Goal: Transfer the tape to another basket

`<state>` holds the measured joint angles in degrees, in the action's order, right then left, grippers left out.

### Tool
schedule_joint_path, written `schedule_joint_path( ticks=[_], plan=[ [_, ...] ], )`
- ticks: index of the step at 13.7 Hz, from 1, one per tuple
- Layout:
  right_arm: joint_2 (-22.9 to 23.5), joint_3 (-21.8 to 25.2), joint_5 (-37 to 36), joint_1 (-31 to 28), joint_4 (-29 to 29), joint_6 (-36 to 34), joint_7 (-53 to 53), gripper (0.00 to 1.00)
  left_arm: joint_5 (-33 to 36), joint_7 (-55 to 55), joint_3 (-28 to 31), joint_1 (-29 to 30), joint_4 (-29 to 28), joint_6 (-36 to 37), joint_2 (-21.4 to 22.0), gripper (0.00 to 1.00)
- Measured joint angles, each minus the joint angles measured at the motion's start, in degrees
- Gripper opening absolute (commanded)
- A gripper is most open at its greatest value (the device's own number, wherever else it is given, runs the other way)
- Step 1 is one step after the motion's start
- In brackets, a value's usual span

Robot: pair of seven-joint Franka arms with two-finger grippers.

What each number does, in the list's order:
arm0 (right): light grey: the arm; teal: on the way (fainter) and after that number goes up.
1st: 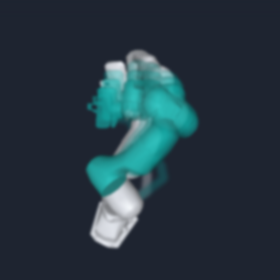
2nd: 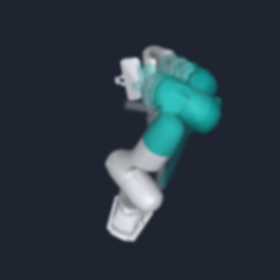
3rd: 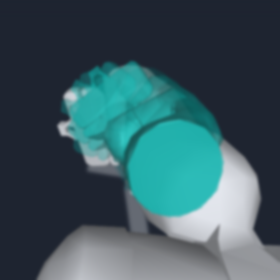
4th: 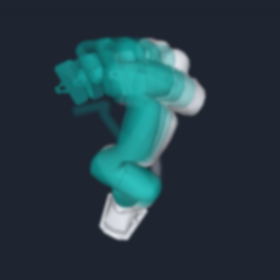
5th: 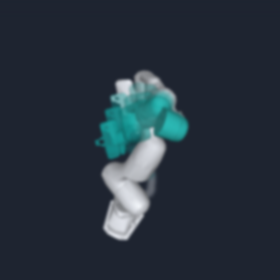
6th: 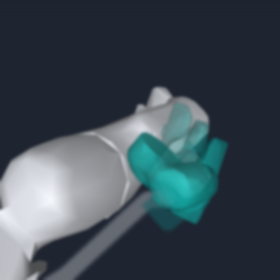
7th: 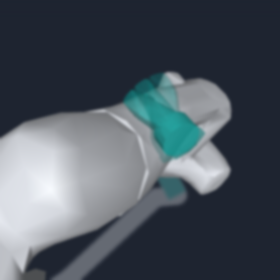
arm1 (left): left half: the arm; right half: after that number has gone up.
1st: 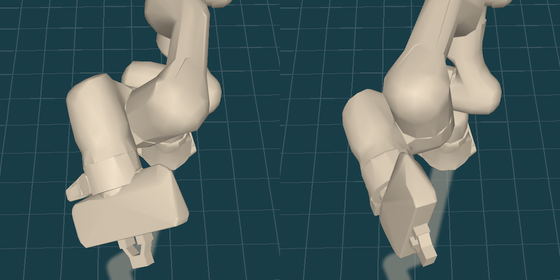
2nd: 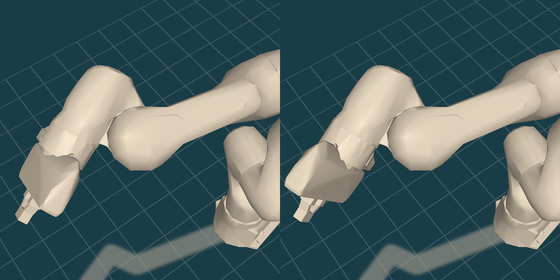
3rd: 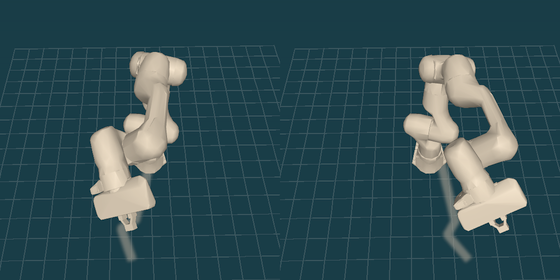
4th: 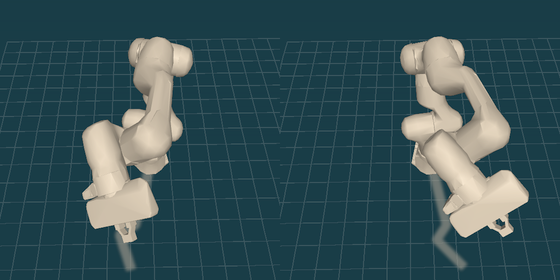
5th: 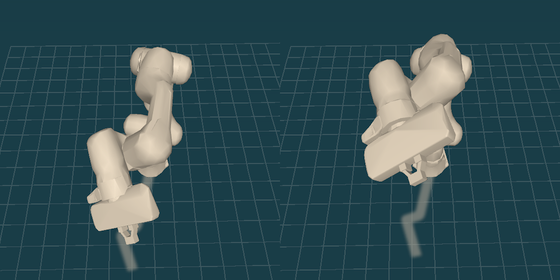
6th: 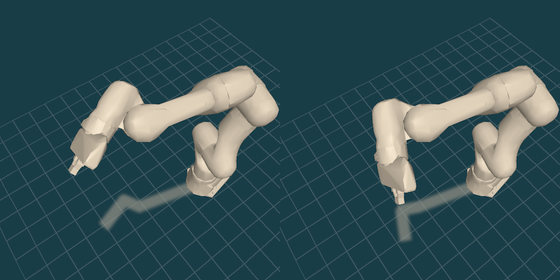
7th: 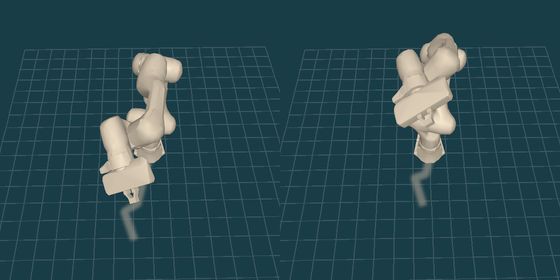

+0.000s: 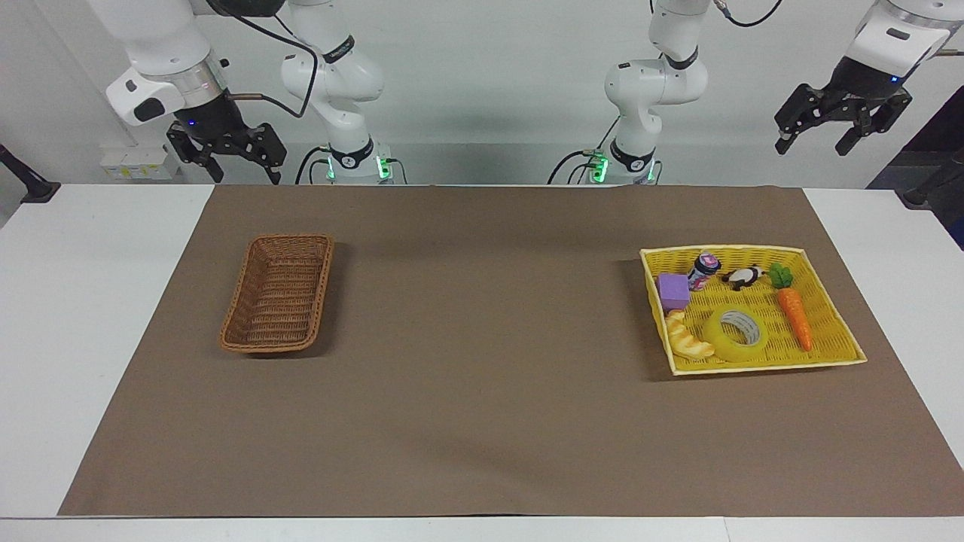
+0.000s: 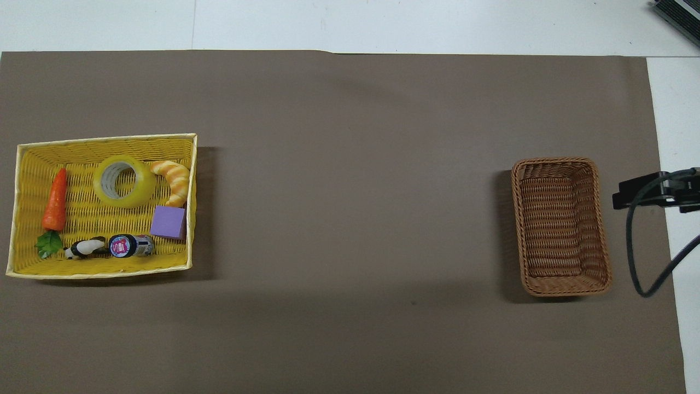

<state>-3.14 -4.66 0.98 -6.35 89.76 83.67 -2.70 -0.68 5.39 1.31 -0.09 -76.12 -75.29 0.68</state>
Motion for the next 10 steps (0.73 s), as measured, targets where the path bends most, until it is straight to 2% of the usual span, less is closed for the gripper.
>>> schedule_joint_path(
  ticks=[10],
  plan=[
    [-0.02,-0.01,0.00,0.03,0.00,-0.32,0.00,1.00,0.00,0.42,0.17,1.27,-1.38,-0.56,0.85,1.00]
  ],
)
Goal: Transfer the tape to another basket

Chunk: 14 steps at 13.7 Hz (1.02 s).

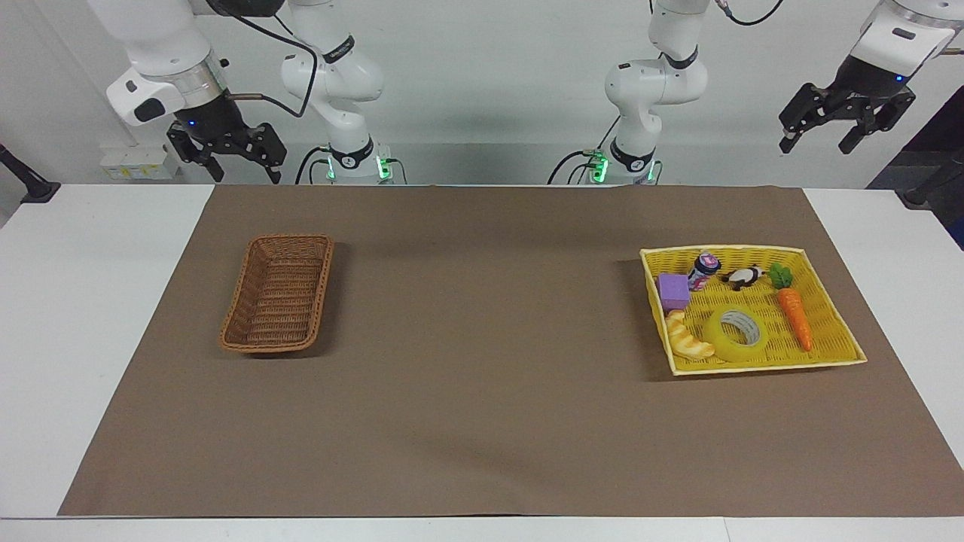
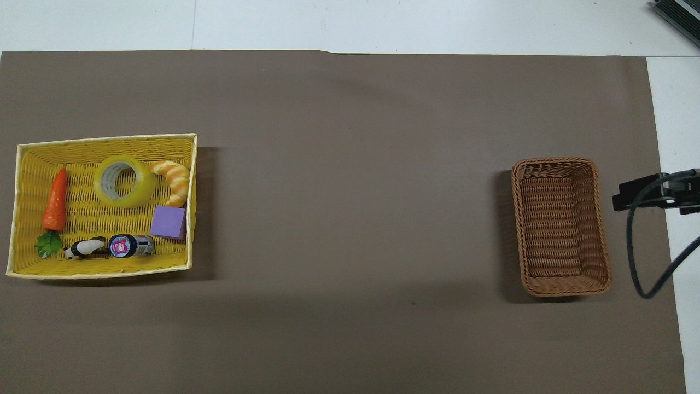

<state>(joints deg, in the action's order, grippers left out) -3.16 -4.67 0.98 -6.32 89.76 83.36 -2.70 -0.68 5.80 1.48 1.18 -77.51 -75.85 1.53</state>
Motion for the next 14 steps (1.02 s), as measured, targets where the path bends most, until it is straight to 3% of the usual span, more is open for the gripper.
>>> schedule_joint_path(
  ticks=[7,14],
  plan=[
    [0.00,0.00,0.00,0.00,0.00,0.00,0.00,1.00,0.00,0.48,0.10,0.80,-5.06,-8.06,0.08,1.00],
    [0.00,0.00,0.00,0.00,0.00,0.00,0.00,1.00,-0.10,0.87,0.10,1.33,-6.20,-9.97,0.12,1.00]
  ],
)
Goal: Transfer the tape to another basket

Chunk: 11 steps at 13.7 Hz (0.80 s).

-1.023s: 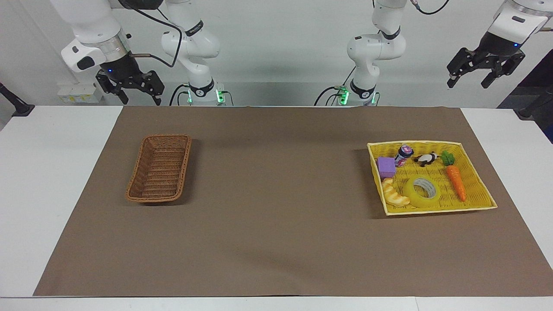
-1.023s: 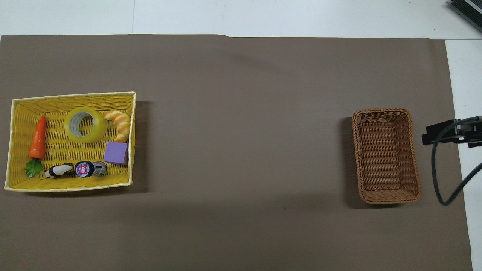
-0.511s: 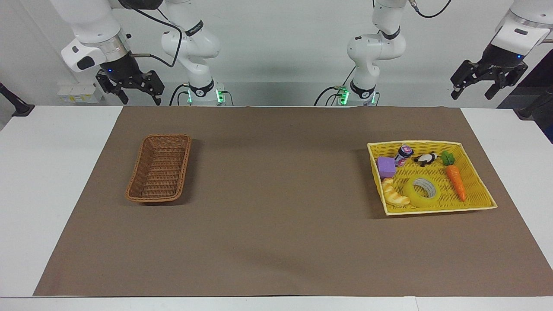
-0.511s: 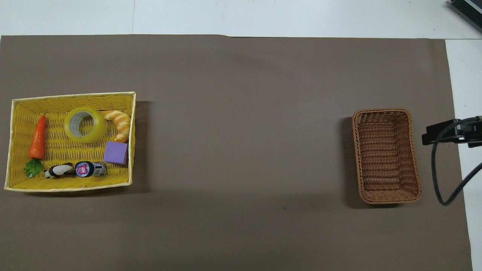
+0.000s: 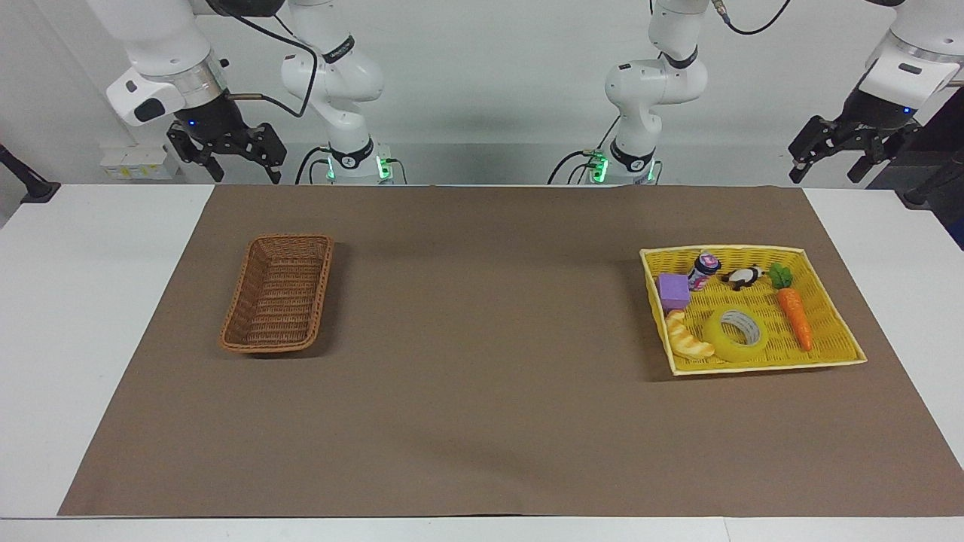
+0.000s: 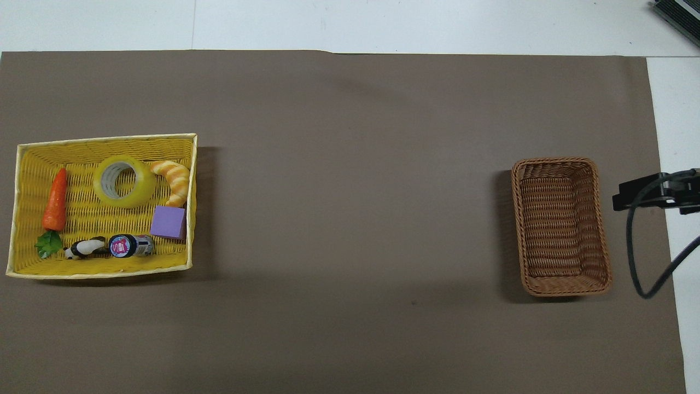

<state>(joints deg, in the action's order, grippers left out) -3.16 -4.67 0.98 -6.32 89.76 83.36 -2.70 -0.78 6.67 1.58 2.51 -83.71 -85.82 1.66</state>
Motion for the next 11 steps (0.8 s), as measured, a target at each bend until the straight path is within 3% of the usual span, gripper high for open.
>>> schedule_joint_path(
  ticks=[6,11],
  plan=[
    [0.00,0.00,0.00,0.00,0.00,0.00,0.00,1.00,-0.08,3.16,0.05,1.77,-5.58,-7.89,-0.62,1.00],
    [0.00,-0.03,0.00,0.01,0.00,0.00,0.00,1.00,-0.41,5.61,0.09,3.07,-11.88,-19.06,-4.45,1.00]
  ],
)
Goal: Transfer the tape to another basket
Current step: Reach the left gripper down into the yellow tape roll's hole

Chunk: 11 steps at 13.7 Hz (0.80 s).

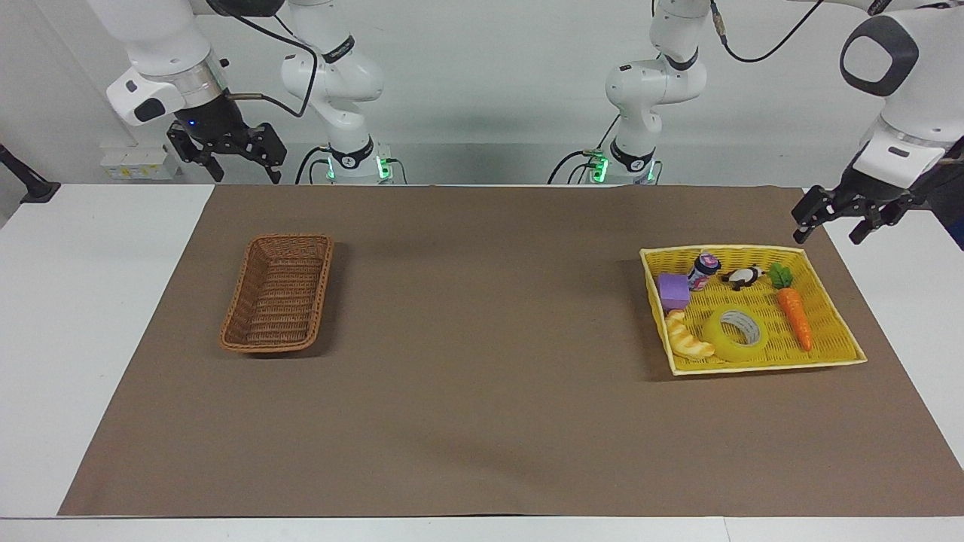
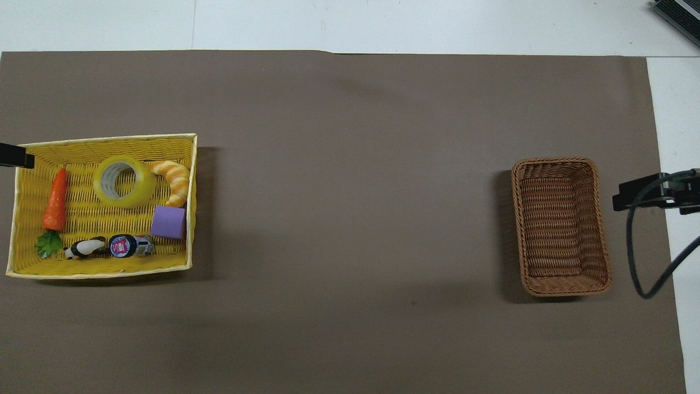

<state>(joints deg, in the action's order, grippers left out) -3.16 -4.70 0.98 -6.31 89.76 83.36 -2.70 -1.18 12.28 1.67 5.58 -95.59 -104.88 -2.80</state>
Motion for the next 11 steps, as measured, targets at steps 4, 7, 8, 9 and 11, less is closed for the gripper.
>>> schedule_joint_path(
  ticks=[4,7,8,9,11],
  plan=[
    [0.00,-0.03,0.00,0.02,0.00,0.00,0.00,1.00,-0.77,0.03,-0.01,0.06,-2.88,-6.28,-3.58,1.00],
    [0.00,0.01,-0.01,-0.01,0.00,0.00,0.00,1.00,-2.33,0.06,0.00,0.12,-3.50,-9.75,-6.50,1.00],
    [0.00,0.01,-0.01,-0.01,0.00,0.00,0.00,1.00,-2.41,0.06,-0.01,0.12,-4.10,-11.25,-7.54,1.00],
    [-0.01,0.00,-0.01,0.00,0.01,0.00,0.00,1.00,-2.45,0.07,0.00,0.15,-4.77,-12.86,-8.56,1.00],
    [-0.15,-0.10,0.00,0.11,0.27,0.14,0.00,1.00,-2.54,0.11,0.02,0.66,-6.00,-15.30,-10.49,1.00]
  ],
)
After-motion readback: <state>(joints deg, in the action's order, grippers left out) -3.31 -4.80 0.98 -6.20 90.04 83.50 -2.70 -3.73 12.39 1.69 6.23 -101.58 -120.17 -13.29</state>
